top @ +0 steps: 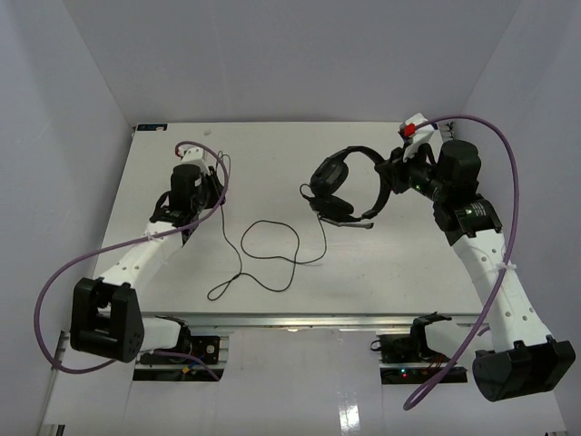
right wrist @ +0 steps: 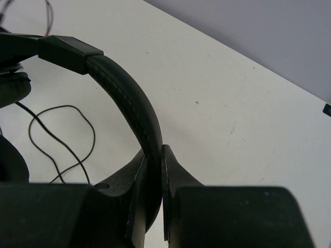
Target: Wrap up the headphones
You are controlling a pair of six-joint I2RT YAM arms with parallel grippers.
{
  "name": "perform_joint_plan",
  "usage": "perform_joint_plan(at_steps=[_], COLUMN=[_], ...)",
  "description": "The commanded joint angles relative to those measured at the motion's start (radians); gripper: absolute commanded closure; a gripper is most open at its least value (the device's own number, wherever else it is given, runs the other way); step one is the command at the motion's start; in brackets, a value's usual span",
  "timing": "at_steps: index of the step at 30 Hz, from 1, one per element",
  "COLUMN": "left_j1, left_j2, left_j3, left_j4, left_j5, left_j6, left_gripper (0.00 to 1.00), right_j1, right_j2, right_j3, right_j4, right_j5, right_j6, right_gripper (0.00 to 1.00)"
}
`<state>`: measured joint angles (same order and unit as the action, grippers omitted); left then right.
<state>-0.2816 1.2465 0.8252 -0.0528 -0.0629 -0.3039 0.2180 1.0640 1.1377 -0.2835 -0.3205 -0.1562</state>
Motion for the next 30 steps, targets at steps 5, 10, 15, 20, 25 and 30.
perform_joint_plan(at_steps=[5, 10, 15, 20, 25, 30], left_j1=[0.071, 0.071, 0.071, 0.001, -0.217, -0.321], left_j2=[0.004, -0.244, -0.413, -0.388, -0.244, -0.023], left_j3=[0.169, 0.041, -0.144, -0.459, -0.490, -0.434], left_j4=[-0.096, -0.002, 0.282, 0.974, 1.092, 1.302], left_j5=[0.174, 0.419, 0.817, 0.975, 0.780, 0.746], left_j6=[-0.056, -0.032, -0.007, -0.156, -0.017, -0.022], left_gripper=[0.02, 0.02, 0.02, 0.02, 0.02, 0.02], right_j1=[-0.005, -0.006, -0.006, -0.009, -0.009, -0.014], right_j2=[-0.026, 0.001, 0.017, 0.062, 0.101, 0.107], right_j3=[0.079, 0.081, 0.118, 0.180, 0.231, 0.242], right_j4=[0.023, -0.028, -0.052, -0.050, -0.021, 0.012], right_j5=[-0.356, -0.427, -0.505, -0.576, -0.601, -0.555], right_j6=[-0.088, -0.219, -0.247, -0.133, 0.015, 0.086], right_gripper=[0.92, 0.92, 0.92, 0.92, 0.92, 0.92])
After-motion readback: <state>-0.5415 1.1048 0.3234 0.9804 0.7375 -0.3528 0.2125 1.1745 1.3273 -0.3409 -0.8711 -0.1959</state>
